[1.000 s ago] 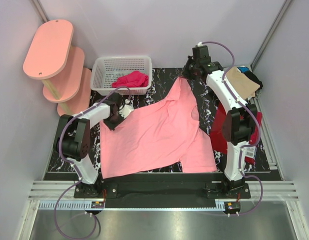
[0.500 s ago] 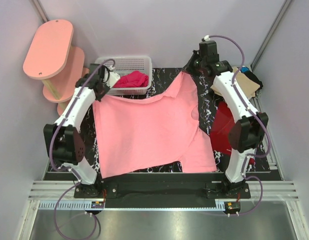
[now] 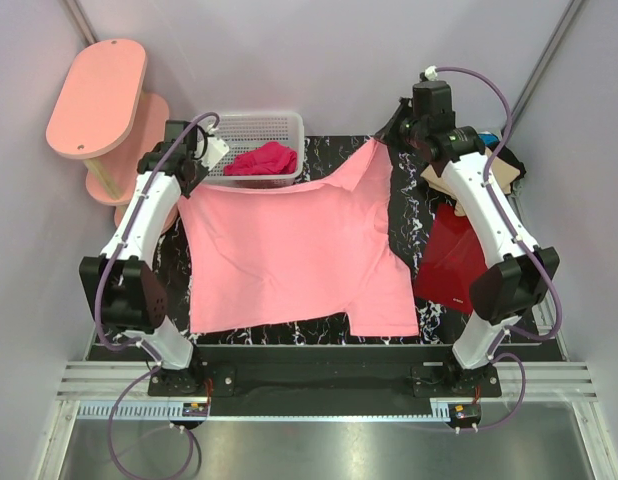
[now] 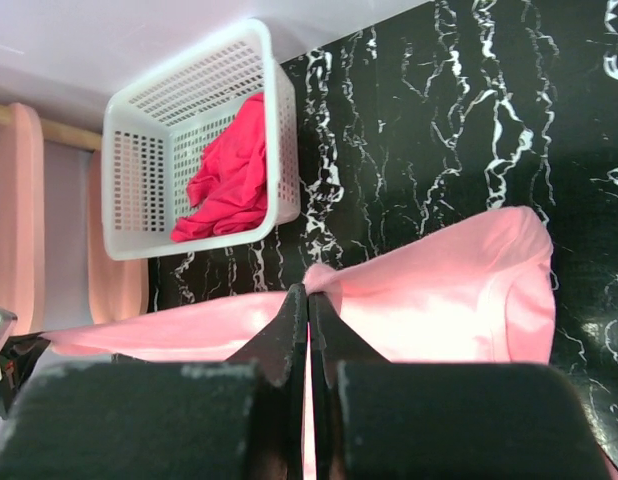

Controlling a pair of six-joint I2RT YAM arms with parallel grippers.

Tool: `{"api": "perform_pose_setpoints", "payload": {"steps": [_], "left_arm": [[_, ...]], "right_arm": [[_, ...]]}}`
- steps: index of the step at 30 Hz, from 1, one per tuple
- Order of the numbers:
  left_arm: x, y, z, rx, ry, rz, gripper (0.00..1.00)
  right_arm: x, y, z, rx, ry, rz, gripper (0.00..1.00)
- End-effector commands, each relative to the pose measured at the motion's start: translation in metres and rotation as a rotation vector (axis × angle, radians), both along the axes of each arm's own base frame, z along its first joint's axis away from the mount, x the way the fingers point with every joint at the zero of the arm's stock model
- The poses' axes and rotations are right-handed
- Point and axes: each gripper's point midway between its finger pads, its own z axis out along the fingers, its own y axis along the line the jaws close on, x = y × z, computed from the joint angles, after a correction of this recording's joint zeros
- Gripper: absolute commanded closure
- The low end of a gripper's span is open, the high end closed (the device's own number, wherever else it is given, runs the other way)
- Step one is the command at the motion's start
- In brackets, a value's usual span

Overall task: Fold and stack the t-shirts
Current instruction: Flatten out the tshirt

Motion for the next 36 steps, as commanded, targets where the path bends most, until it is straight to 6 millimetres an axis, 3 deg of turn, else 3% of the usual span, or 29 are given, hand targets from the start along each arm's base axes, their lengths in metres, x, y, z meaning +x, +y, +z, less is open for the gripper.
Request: {"api": "perform_pose_setpoints", "payload": {"steps": [1, 5, 8, 9, 10, 11, 14, 15, 16, 17, 18, 19, 20, 21, 22, 23, 24, 29, 31, 36], "left_arm": [[0.013, 0.011, 0.011, 0.023, -0.036, 0.009, 1.0], [0.017, 0.015, 0.04, 0.012, -0.108, 0.02, 1.0], [0.008, 0.014, 0.082, -0.007, -0.203, 0.024, 1.0], [0.005, 0.012, 0.093, -0.022, -0.228, 0.025, 1.0], [-0.003, 0.01, 0.124, -0.054, -0.305, 0.036, 1.0], [-0.012, 0.008, 0.135, -0.077, -0.32, 0.04, 1.0], [-0.046, -0.006, 0.193, -0.202, -0.467, 0.035, 1.0], [-0.067, -0.012, 0.216, -0.264, -0.539, 0.025, 1.0], [-0.079, -0.016, 0.227, -0.29, -0.572, 0.017, 1.0], [-0.092, -0.018, 0.237, -0.313, -0.602, 0.01, 1.0], [-0.114, -0.022, 0.255, -0.353, -0.661, -0.003, 1.0], [-0.126, -0.024, 0.258, -0.369, -0.671, -0.009, 1.0], [-0.138, -0.029, 0.264, -0.4, -0.691, -0.025, 1.0], [-0.161, -0.03, 0.276, -0.415, -0.733, -0.043, 1.0], [-0.172, -0.032, 0.279, -0.426, -0.75, -0.055, 1.0], [-0.183, -0.033, 0.284, -0.44, -0.771, -0.063, 1.0], [-0.203, -0.037, 0.29, -0.454, -0.797, -0.09, 1.0], [-0.258, -0.044, 0.296, -0.477, -0.836, -0.155, 1.0], [-0.27, -0.044, 0.295, -0.476, -0.838, -0.157, 1.0], [-0.29, -0.04, 0.302, -0.446, -0.858, -0.162, 1.0]], "right_arm": [[0.001, -0.009, 0.025, -0.015, -0.06, -0.047, 1.0], [-0.003, -0.013, 0.045, -0.024, -0.102, -0.051, 1.0], [-0.019, -0.016, 0.075, -0.009, -0.158, -0.038, 1.0], [-0.032, -0.018, 0.095, 0.011, -0.198, -0.028, 1.0], [-0.039, -0.02, 0.105, 0.019, -0.219, -0.027, 1.0], [-0.047, -0.021, 0.116, 0.023, -0.245, -0.018, 1.0], [-0.1, -0.038, 0.177, 0.049, -0.416, -0.009, 1.0], [-0.114, -0.038, 0.187, 0.059, -0.449, 0.013, 1.0], [-0.126, -0.043, 0.197, 0.064, -0.483, 0.013, 1.0], [-0.152, -0.052, 0.214, 0.068, -0.543, 0.012, 1.0], [-0.167, -0.056, 0.223, 0.069, -0.575, 0.014, 1.0], [-0.178, -0.06, 0.227, 0.062, -0.598, 0.02, 1.0], [-0.207, -0.066, 0.243, 0.076, -0.661, 0.034, 1.0], [-0.22, -0.068, 0.249, 0.082, -0.688, 0.044, 1.0], [-0.231, -0.071, 0.251, 0.082, -0.708, 0.05, 1.0], [-0.258, -0.077, 0.263, 0.1, -0.762, 0.063, 1.0], [-0.27, -0.079, 0.267, 0.107, -0.785, 0.07, 1.0], [-0.341, -0.092, 0.29, 0.14, -0.918, 0.117, 1.0], [-0.359, -0.098, 0.302, 0.148, -0.954, 0.113, 1.0], [-0.367, -0.101, 0.31, 0.15, -0.963, 0.112, 1.0]]}}
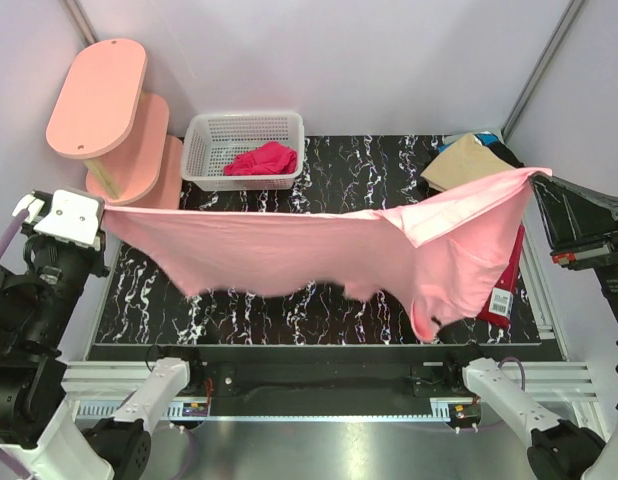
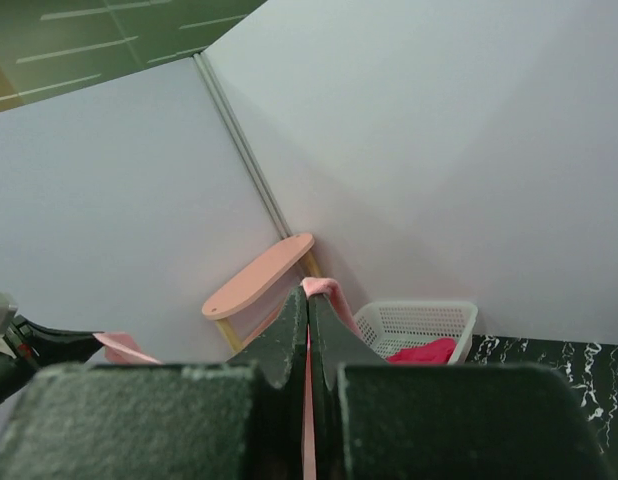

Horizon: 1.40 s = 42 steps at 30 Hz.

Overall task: Fold and stack the t-shirts
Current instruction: Flatten out the tshirt, then fold the flattened tshirt in 1/3 of the way

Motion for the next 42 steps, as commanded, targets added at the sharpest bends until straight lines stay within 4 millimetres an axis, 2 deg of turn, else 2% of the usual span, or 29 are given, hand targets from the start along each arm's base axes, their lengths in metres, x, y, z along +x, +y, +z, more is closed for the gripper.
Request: {"api": "perform_pose_setpoints", "payload": {"steps": [1, 3, 4, 5, 6, 7, 8, 9, 10, 11, 12, 13, 14, 16, 17, 18, 19, 20, 21, 22, 23, 24, 25, 27, 28, 29, 33, 36, 42], "left_arm": [[-0.008, 0.0, 0.003, 0.012, 0.006, -0.002, 1.0], [0.0, 0.002, -0.004, 0.022, 0.031, 0.01, 1.0], [0.005, 0.005, -0.007, 0.028, 0.042, 0.023, 1.0], [0.017, 0.006, -0.02, 0.043, 0.083, 0.027, 1.0], [0.025, 0.006, -0.022, 0.052, 0.08, 0.031, 1.0], [0.033, 0.01, -0.029, 0.065, 0.095, 0.049, 1.0], [0.048, 0.01, -0.05, 0.095, 0.151, 0.046, 1.0], [0.06, 0.015, -0.051, 0.11, 0.136, 0.075, 1.0], [0.07, 0.018, -0.061, 0.128, 0.154, 0.089, 1.0], [0.087, 0.022, -0.09, 0.17, 0.229, 0.1, 1.0], [0.1, 0.024, -0.095, 0.182, 0.22, 0.108, 1.0], [0.111, 0.027, -0.109, 0.201, 0.247, 0.123, 1.0], [0.127, 0.029, -0.143, 0.241, 0.327, 0.121, 1.0], [0.15, 0.034, -0.163, 0.272, 0.348, 0.143, 1.0], [0.166, 0.037, -0.198, 0.312, 0.43, 0.14, 1.0], [0.179, 0.038, -0.204, 0.323, 0.426, 0.149, 1.0], [0.188, 0.043, -0.217, 0.34, 0.459, 0.163, 1.0], [0.203, 0.045, -0.242, 0.362, 0.523, 0.161, 1.0], [0.215, 0.047, -0.248, 0.366, 0.536, 0.166, 1.0], [0.222, 0.051, -0.255, 0.376, 0.556, 0.179, 1.0], [0.237, 0.054, -0.272, 0.396, 0.603, 0.178, 1.0], [0.248, 0.056, -0.274, 0.407, 0.601, 0.187, 1.0], [0.256, 0.061, -0.278, 0.423, 0.61, 0.206, 1.0], [0.278, 0.063, -0.289, 0.453, 0.639, 0.208, 1.0], [0.287, 0.065, -0.301, 0.468, 0.672, 0.207, 1.0], [0.296, 0.065, -0.297, 0.471, 0.661, 0.211, 1.0], [0.317, 0.068, -0.304, 0.487, 0.68, 0.222, 1.0], [0.32, 0.066, -0.31, 0.475, 0.69, 0.214, 1.0], [0.307, 0.064, -0.327, 0.484, 0.707, 0.192, 1.0]], "right_arm": [[0.015, 0.005, 0.004, -0.022, 0.017, -0.002, 1.0], [0.033, 0.001, 0.001, -0.012, 0.055, -0.05, 1.0], [0.051, 0.005, -0.005, -0.021, 0.093, -0.062, 1.0], [0.062, 0.004, -0.01, -0.023, 0.117, -0.083, 1.0], [0.074, 0.006, -0.015, -0.033, 0.141, -0.092, 1.0], [0.098, 0.009, -0.028, -0.043, 0.195, -0.116, 1.0], [0.111, 0.013, -0.036, -0.056, 0.222, -0.121, 1.0], [0.125, 0.011, -0.043, -0.064, 0.248, -0.151, 1.0], [0.151, 0.018, -0.06, -0.085, 0.302, -0.163, 1.0], [0.165, 0.018, -0.069, -0.094, 0.33, -0.187, 1.0], [0.177, 0.02, -0.078, -0.106, 0.352, -0.198, 1.0], [0.2, 0.024, -0.096, -0.13, 0.394, -0.213, 1.0], [0.213, 0.023, -0.106, -0.136, 0.42, -0.243, 1.0], [0.245, 0.024, -0.136, -0.163, 0.487, -0.289, 1.0], [0.257, 0.023, -0.148, -0.17, 0.514, -0.314, 1.0], [0.267, 0.023, -0.16, -0.181, 0.541, -0.332, 1.0], [0.288, 0.023, -0.179, -0.193, 0.582, -0.357, 1.0], [0.3, 0.02, -0.192, -0.193, 0.617, -0.373, 1.0], [0.31, 0.02, -0.204, -0.183, 0.651, -0.373, 1.0], [0.329, 0.023, -0.229, -0.194, 0.711, -0.367, 1.0], [0.339, 0.019, -0.241, -0.187, 0.745, -0.374, 1.0], [0.348, 0.018, -0.25, -0.171, 0.772, -0.375, 1.0], [0.362, 0.019, -0.274, -0.179, 0.827, -0.365, 1.0], [0.375, 0.013, -0.286, -0.155, 0.861, -0.371, 1.0], [0.382, 0.014, -0.298, -0.162, 0.887, -0.362, 1.0], [0.385, 0.014, -0.3, -0.161, 0.891, -0.363, 1.0], [0.392, 0.015, -0.305, -0.165, 0.901, -0.359, 1.0], [0.389, 0.02, -0.313, -0.163, 0.922, -0.329, 1.0], [0.375, 0.032, -0.338, -0.125, 0.999, -0.254, 1.0]]}}
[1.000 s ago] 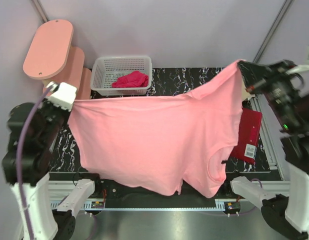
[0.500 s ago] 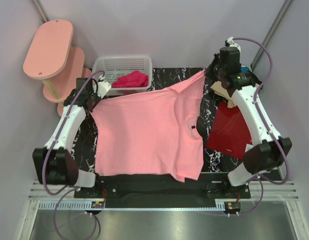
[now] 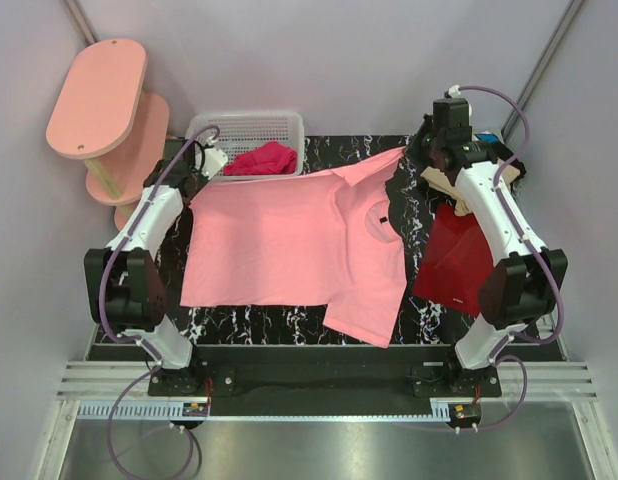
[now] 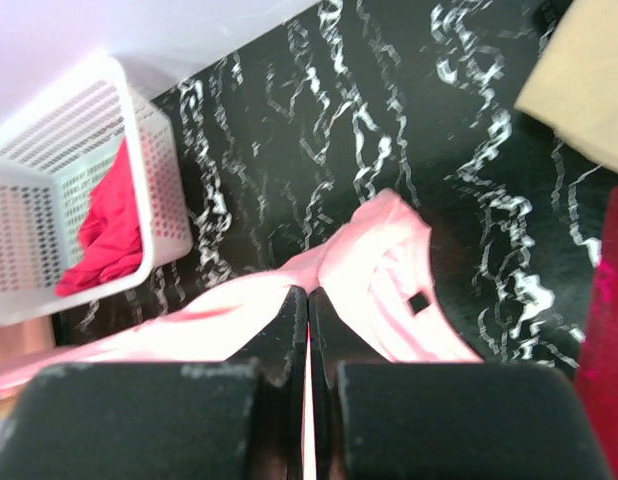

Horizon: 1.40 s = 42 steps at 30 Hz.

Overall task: Fold and stack the t-shirts
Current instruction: Fold the flattened tshirt in 1/3 of the way

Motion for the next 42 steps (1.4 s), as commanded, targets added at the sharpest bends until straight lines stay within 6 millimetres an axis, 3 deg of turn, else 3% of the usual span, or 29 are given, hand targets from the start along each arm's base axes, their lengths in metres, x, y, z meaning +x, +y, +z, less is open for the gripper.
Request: {"api": "perform_pose_setpoints", "payload": {"steps": [1, 14, 30, 35, 37, 38, 40, 42], "left_arm": [[0.001, 0.009, 0.016, 0.039, -0.075, 0.009, 1.0], [0.012, 0.016, -0.011, 0.095, -0.042, 0.011, 1.0], [-0.017, 0.013, -0.068, 0.069, 0.045, -0.003, 1.0], [-0.04, 0.01, -0.083, 0.049, 0.082, -0.006, 1.0], [-0.05, 0.006, -0.089, 0.026, 0.102, -0.015, 1.0], [-0.055, 0.004, -0.089, 0.007, 0.11, -0.006, 1.0], [-0.062, 0.0, -0.092, -0.024, 0.128, -0.007, 0.9], [-0.068, -0.002, -0.094, -0.045, 0.151, 0.006, 0.73]], "right_arm": [[-0.009, 0.007, 0.018, 0.081, -0.044, 0.011, 1.0], [-0.039, 0.013, -0.009, 0.125, 0.045, 0.036, 1.0], [-0.094, 0.022, -0.076, 0.194, 0.241, 0.071, 1.0], [-0.121, 0.031, -0.104, 0.23, 0.352, 0.109, 0.75], [-0.125, 0.032, -0.109, 0.238, 0.375, 0.112, 0.6], [-0.126, 0.033, -0.109, 0.243, 0.381, 0.113, 0.46], [-0.121, 0.033, -0.106, 0.243, 0.392, 0.11, 0.4], [-0.11, 0.035, -0.097, 0.244, 0.374, 0.105, 0.4]]}}
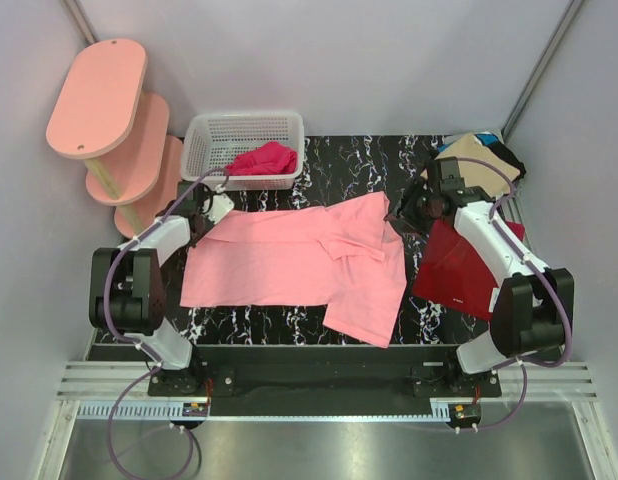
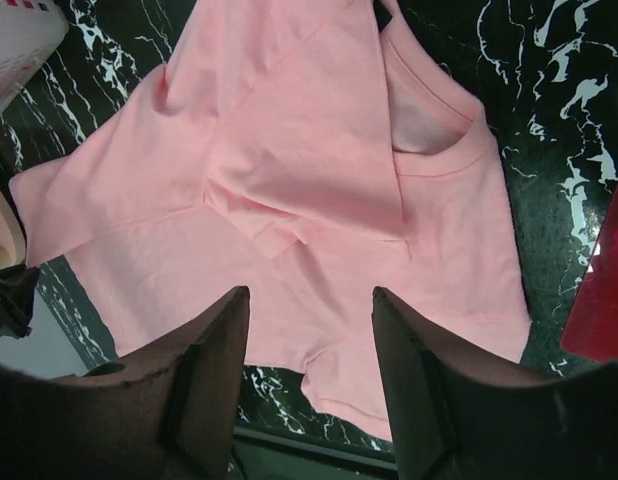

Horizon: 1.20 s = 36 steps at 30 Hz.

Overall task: Fold and stack the t-shirts
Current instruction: Fold the flattened tshirt in 1/3 of the way

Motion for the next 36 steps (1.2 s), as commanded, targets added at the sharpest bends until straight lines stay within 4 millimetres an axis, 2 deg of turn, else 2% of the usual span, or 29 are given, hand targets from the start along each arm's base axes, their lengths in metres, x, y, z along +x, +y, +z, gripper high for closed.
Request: {"api": "perform_pose_setpoints", "payload": {"steps": [1, 2, 3, 5, 6, 8, 9, 10, 12, 15, 16, 19, 20, 24, 29, 36], "left_arm": [[0.001, -0.01, 0.023, -0.09, -0.065, 0.037, 0.69], [-0.002, -0.011, 0.023, -0.102, -0.049, 0.039, 0.66], [-0.003, -0.013, 0.026, -0.111, -0.048, 0.04, 0.57], [-0.002, -0.02, 0.037, -0.149, -0.053, 0.039, 0.43], [-0.001, -0.022, 0.047, -0.16, -0.073, 0.036, 0.41], [0.002, -0.03, 0.061, -0.196, -0.088, 0.023, 0.38], [0.004, -0.032, 0.068, -0.202, -0.104, 0.016, 0.37], [0.008, -0.035, 0.073, -0.216, -0.116, 0.016, 0.36], [0.01, -0.038, 0.073, -0.228, -0.118, 0.015, 0.36], [0.018, -0.039, 0.065, -0.237, -0.101, 0.024, 0.37], [0.022, -0.04, 0.057, -0.238, -0.079, 0.028, 0.37], [0.033, -0.038, 0.051, -0.228, -0.07, 0.036, 0.4], [0.035, -0.037, 0.041, -0.224, -0.05, 0.042, 0.4], [0.049, -0.037, 0.033, -0.22, -0.039, 0.051, 0.41], [0.06, -0.033, 0.02, -0.194, -0.022, 0.056, 0.42], [0.067, -0.034, 0.007, -0.186, 0.001, 0.05, 0.43]], "right_arm": [[0.022, 0.006, 0.029, 0.023, -0.052, -0.004, 0.4], [0.029, 0.006, 0.031, 0.021, -0.063, -0.009, 0.4], [0.046, 0.008, 0.033, 0.02, -0.081, -0.01, 0.4], [0.063, 0.012, 0.03, 0.022, -0.077, -0.01, 0.41], [0.081, 0.016, 0.024, 0.027, -0.069, -0.012, 0.44], [0.1, 0.022, 0.014, 0.039, -0.057, -0.015, 0.45], [0.116, 0.026, 0.001, 0.047, -0.034, -0.019, 0.46], [0.123, 0.032, -0.005, 0.069, -0.02, -0.01, 0.46], [0.139, 0.041, -0.023, 0.099, 0.016, -0.006, 0.46], [0.151, 0.052, -0.04, 0.132, 0.051, 0.002, 0.45], [0.151, 0.055, -0.044, 0.136, 0.061, 0.006, 0.45], [0.151, 0.059, -0.053, 0.131, 0.075, 0.007, 0.45], [0.149, 0.061, -0.055, 0.125, 0.08, 0.014, 0.46], [0.144, 0.059, -0.07, 0.097, 0.103, 0.012, 0.46], [0.141, 0.049, -0.097, 0.038, 0.144, -0.004, 0.47], [0.124, 0.029, -0.134, -0.075, 0.231, -0.025, 0.48]]}}
